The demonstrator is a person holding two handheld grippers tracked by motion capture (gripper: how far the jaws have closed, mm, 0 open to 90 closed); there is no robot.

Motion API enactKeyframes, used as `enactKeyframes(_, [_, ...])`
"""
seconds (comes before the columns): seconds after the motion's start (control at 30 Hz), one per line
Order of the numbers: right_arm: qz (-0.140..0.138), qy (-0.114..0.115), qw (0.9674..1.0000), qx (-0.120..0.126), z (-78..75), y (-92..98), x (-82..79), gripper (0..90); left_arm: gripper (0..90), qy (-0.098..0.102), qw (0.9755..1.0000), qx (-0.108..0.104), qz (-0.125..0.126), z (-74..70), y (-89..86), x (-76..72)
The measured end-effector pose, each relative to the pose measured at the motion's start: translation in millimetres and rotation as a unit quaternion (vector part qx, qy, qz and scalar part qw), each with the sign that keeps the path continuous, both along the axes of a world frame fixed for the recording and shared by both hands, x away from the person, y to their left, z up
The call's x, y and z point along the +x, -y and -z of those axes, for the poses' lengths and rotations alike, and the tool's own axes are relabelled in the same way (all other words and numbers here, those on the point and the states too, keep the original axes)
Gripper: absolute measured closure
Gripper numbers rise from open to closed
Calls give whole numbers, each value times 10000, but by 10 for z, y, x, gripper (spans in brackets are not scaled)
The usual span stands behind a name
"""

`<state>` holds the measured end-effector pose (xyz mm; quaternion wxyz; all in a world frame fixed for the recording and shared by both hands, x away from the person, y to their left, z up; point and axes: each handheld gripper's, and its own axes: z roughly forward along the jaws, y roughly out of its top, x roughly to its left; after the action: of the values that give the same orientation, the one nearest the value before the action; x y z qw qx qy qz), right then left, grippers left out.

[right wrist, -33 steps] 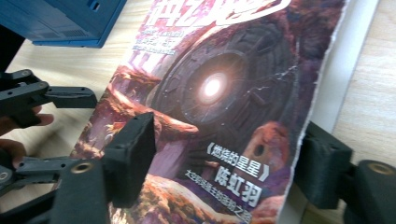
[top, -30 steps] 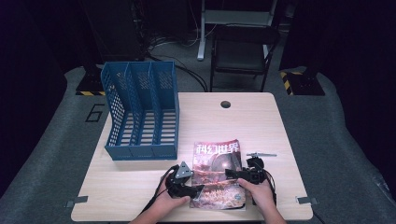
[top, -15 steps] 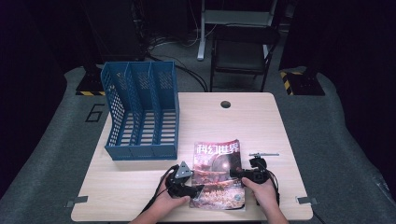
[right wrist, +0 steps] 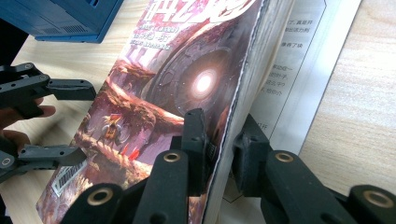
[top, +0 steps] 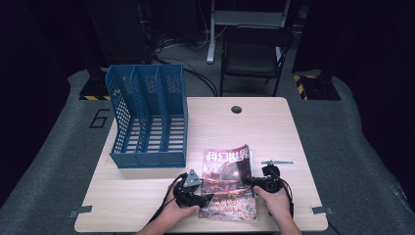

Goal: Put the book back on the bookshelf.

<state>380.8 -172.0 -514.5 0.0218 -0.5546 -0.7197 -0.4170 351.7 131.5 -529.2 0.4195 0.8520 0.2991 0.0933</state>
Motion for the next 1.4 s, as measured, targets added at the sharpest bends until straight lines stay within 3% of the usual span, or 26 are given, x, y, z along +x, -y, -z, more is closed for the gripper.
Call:
enactKeyframes(0.43, [-72, 94, 9999, -89, -29, -10, -26, 778, 290, -37, 10000, 13, 51, -5, -6, 5])
enactKeyframes(0.7, [-158, 567, 9978, -308, -23, -47, -94, 794, 289, -5, 10000, 12, 12, -1, -1, 3])
enactKeyframes(1.07, [-94, 889, 9955, -305, -25, -75, -175, 816, 290, -28, 10000, -16, 62, 0, -12, 11])
enactKeyframes(1.27, [-96, 1255, 9916, -312, -57, -106, -226, 844, 285, -87, 9999, -5, 109, -12, -20, 33])
enactKeyframes(1.4, [-73, 1411, 9897, -248, -72, -118, -264, 848, 213, -151, 9998, 37, 140, -15, -12, 50])
